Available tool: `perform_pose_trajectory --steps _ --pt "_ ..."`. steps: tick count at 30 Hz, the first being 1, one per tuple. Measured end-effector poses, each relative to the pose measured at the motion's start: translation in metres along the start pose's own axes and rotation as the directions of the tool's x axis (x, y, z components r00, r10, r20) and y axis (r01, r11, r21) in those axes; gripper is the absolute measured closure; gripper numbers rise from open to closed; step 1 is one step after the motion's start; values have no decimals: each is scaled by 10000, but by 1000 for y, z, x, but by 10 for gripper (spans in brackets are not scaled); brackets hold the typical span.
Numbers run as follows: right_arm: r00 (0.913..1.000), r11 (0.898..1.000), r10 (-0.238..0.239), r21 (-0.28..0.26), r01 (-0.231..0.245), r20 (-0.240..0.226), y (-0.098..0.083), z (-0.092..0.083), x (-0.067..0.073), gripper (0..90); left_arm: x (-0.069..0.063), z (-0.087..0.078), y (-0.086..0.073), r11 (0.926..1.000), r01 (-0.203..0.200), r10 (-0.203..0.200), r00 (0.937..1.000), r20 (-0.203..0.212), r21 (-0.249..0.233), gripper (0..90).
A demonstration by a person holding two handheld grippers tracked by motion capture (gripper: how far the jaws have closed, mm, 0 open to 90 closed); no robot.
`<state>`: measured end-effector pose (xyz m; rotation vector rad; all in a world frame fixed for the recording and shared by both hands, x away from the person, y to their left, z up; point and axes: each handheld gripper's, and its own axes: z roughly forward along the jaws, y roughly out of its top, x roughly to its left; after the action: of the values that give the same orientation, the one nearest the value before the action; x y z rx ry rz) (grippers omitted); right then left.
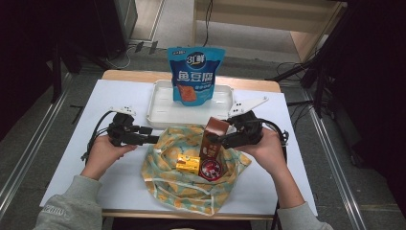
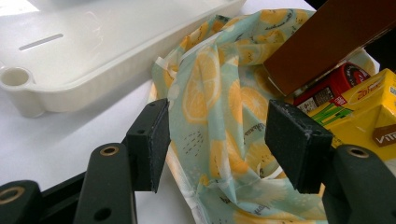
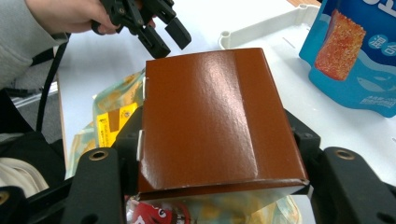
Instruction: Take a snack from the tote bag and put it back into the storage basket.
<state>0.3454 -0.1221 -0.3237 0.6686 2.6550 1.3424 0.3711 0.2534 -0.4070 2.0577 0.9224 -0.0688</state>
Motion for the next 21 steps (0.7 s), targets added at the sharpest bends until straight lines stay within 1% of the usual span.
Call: perform_pose_trajectory --steps 4,7,8,11,15,17,19,21 --pt "9999 9999 131 -9 -131 70 4 -2 -2 414 0 0 0 10000 -4 4 10000 0 -13 410" --pt "9999 9999 119 -28 -118 76 7 -3 -4 414 0 0 0 10000 -19 19 10000 44 -10 409" --pt "9997 9997 229 6 -229 43 11 -3 -6 415 1 1 0 10000 5 -5 10000 55 -20 409" --pt "9998 9998 176 39 -177 50 17 -5 -6 416 0 1 0 9999 -38 38 10000 73 105 409" --pt "10000 10000 46 48 -46 -7 27 -8 -7 417 0 2 0 9999 -52 51 9999 125 93 409" --pt "10000 9999 11 102 -10 -52 31 -10 -8 418 -1 3 -1 10000 14 -14 9999 130 28 410" --pt "9999 9999 73 100 -72 -97 35 -13 -9 418 0 2 -1 10000 -51 51 10000 82 38 410" --pt "9998 9999 142 67 -141 -149 39 -16 -11 418 0 2 -1 10000 -35 36 9997 221 -58 408"
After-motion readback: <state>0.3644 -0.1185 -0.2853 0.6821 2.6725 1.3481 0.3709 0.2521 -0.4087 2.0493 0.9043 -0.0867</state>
